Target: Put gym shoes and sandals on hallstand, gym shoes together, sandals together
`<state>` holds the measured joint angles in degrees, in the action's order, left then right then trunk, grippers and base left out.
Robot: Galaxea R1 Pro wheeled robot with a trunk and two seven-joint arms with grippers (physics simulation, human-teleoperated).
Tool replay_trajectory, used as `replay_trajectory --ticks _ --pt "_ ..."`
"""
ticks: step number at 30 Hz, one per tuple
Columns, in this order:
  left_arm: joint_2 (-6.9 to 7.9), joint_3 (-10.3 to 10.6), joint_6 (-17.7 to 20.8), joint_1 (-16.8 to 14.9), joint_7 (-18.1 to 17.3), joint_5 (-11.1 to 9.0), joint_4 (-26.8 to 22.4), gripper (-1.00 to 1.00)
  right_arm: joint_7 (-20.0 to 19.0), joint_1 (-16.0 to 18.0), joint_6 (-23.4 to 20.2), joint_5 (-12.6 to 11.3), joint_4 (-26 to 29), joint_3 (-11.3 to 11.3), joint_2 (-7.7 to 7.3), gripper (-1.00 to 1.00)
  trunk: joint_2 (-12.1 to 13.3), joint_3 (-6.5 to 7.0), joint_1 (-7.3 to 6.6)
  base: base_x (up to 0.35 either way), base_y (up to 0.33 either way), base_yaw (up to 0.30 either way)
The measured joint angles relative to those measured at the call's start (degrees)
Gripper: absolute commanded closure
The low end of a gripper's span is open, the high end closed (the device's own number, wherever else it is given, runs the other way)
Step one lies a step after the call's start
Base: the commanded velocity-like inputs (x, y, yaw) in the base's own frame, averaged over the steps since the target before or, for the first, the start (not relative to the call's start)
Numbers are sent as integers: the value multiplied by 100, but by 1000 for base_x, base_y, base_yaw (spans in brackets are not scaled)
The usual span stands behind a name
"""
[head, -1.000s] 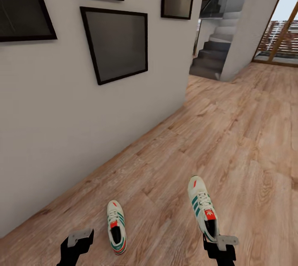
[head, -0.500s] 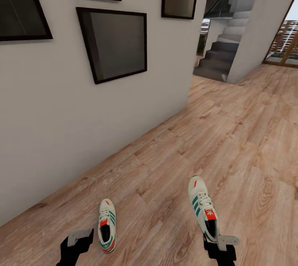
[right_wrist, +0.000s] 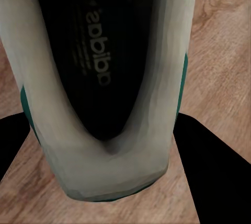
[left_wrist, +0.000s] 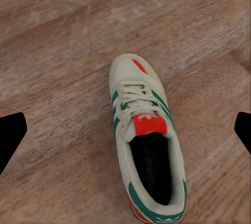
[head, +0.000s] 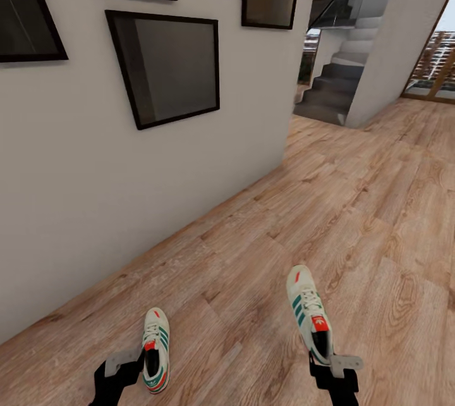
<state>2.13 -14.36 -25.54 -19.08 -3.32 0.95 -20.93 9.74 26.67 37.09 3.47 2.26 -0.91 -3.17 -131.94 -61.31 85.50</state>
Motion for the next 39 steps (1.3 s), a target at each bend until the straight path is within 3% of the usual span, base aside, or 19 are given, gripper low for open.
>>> replay_trajectory --ticks 14,33,34,35,36,38,39 --pt "-195 -25 53 -308 76 11 -191 -100 -15 277 -62 3 300 -16 -75 100 0 0 0 0 0 0" --pt "-271 -4 45 -513 71 57 -221 -100 -4 283 -668 -14 915 -91 -119 100 0 0 0 0 0 0" --pt "-267 -3 42 -512 71 59 -228 -100 0 281 -1768 -9 1524 -89 -121 100 0 -1 0 0 0 0" --pt "-266 -3 39 -511 71 60 -230 -100 4 286 -3637 -21 2574 -109 -121 100 0 0 0 26 -6 0" --pt "-264 -2 41 -509 70 62 -233 -100 1 284 -4056 -20 3249 -123 -120 100 0 0 0 108 -64 0" --pt "-262 -3 39 -507 70 64 -240 -100 -6 280 -4108 2 4959 -130 -114 100 0 1 -2 160 -108 0" --pt "-262 -3 37 -506 70 64 -241 -100 -8 279 -4111 11 5433 -130 -113 100 0 1 -2 162 -111 0"
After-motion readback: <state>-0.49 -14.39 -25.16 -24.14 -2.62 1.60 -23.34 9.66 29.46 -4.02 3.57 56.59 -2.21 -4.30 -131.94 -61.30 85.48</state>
